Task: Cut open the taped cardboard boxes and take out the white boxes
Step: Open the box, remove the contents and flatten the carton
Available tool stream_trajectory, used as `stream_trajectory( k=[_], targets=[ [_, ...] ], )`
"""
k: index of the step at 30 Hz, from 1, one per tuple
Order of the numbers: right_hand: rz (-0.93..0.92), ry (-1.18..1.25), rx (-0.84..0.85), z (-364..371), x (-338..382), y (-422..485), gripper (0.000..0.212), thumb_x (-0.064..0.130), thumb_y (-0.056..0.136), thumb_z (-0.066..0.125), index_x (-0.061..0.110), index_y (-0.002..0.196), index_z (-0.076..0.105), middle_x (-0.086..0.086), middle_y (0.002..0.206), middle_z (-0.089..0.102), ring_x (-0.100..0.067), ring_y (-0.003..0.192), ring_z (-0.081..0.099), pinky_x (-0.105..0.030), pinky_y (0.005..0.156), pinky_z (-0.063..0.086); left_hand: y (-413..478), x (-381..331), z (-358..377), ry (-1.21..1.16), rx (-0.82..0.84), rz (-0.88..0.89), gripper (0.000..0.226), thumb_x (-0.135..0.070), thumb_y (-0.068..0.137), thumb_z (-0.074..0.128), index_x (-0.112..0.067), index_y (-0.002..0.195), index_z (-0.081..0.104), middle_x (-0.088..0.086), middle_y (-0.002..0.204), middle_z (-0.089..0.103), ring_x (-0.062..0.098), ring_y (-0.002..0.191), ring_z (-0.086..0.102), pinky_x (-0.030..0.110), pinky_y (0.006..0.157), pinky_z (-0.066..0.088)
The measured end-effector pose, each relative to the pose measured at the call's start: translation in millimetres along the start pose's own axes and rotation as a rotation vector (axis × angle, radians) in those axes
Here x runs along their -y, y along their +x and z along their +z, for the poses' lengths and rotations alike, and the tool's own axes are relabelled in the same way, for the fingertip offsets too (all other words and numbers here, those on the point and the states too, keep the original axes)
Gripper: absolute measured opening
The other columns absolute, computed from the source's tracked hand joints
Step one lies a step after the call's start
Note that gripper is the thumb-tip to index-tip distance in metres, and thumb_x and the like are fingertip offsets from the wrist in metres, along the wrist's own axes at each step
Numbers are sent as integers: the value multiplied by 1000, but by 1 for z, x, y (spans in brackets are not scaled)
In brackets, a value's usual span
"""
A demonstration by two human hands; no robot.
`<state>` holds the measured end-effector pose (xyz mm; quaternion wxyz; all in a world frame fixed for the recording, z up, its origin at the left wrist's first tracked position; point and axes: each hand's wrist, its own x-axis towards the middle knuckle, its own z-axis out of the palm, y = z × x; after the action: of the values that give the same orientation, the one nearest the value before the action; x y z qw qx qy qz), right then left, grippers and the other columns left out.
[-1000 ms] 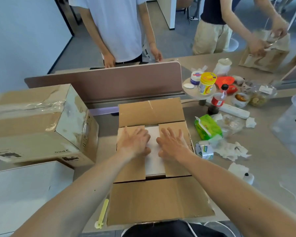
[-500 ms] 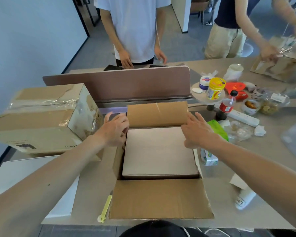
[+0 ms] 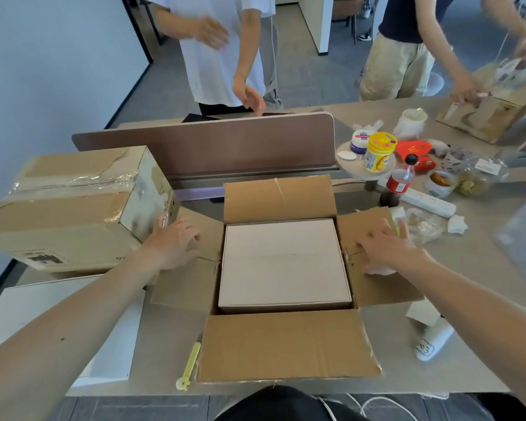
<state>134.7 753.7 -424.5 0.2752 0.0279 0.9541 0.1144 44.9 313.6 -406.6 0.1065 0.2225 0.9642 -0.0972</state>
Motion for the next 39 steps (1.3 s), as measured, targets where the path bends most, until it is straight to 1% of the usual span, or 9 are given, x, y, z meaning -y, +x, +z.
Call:
stream_trajectory(
  k=[3,5,8,12,18,24,31,35,39],
  targets=[
    [-21,204,-59,21,12,-1,52,43,90,49,26,138,42,-7,145,40,-33,143,21,-59,116,12,-3,-11,19,-80,74,-47,38,-51,96,52,-30,128,52,-11,133,55,15,125,52,49,117,19],
    [-25,364,-83,33,23,0,51,44,89,50,25,136,43,-6,139,46,-31,134,38,-51,110,30,-5,-22,33,-294,83,-68,46,-48,96,56,-26,136,50,-5,140,55,18,126,53,39,108,37],
    [-7,666,-48,44,36,0,53,28,89,57,18,138,40,-9,138,45,-34,123,49,-42,98,43,-8,-42,49,-599,121,-142,49,-37,95,63,-20,138,45,2,140,52,22,127,51,34,100,44],
    [-20,840,-98,57,38,-4,62,21,90,56,21,147,31,-9,148,40,-34,129,45,-43,104,38,-8,-58,62,-797,58,-254,42,-26,97,61,-15,134,43,1,128,52,25,124,53,29,92,38],
    [-8,888,-129,51,43,-15,66,15,94,57,16,152,26,-9,155,35,-30,138,38,-35,108,31,-9,-67,71,-889,21,-329,45,-22,100,57,-12,140,39,8,147,47,26,134,46,33,103,36],
    [14,886,-186,28,58,-36,59,10,93,50,19,149,35,-8,147,41,-28,134,39,-32,102,32,-14,-80,53,-750,-181,-310,34,-22,91,66,-16,121,53,1,118,57,22,112,54,33,87,44],
    [105,852,-264,27,92,-62,55,12,93,48,17,146,37,-9,135,40,-29,123,38,-33,88,36,-23,-117,39,-727,81,-337,58,-44,90,63,-18,136,38,5,134,51,20,106,52,33,81,42],
    [140,846,-114,32,93,-68,56,19,90,53,13,144,36,-16,131,45,-35,121,44,-38,91,39,-24,-121,38,-747,108,-354,66,-45,89,65,-16,139,34,6,141,46,24,120,50,32,86,41],
    [166,855,-42,31,93,-68,52,26,88,55,12,135,37,-16,125,50,-37,116,46,-41,89,42,-21,-123,34,-758,156,-348,70,-48,89,65,-18,141,29,6,142,46,25,118,51,31,83,40]
  ],
)
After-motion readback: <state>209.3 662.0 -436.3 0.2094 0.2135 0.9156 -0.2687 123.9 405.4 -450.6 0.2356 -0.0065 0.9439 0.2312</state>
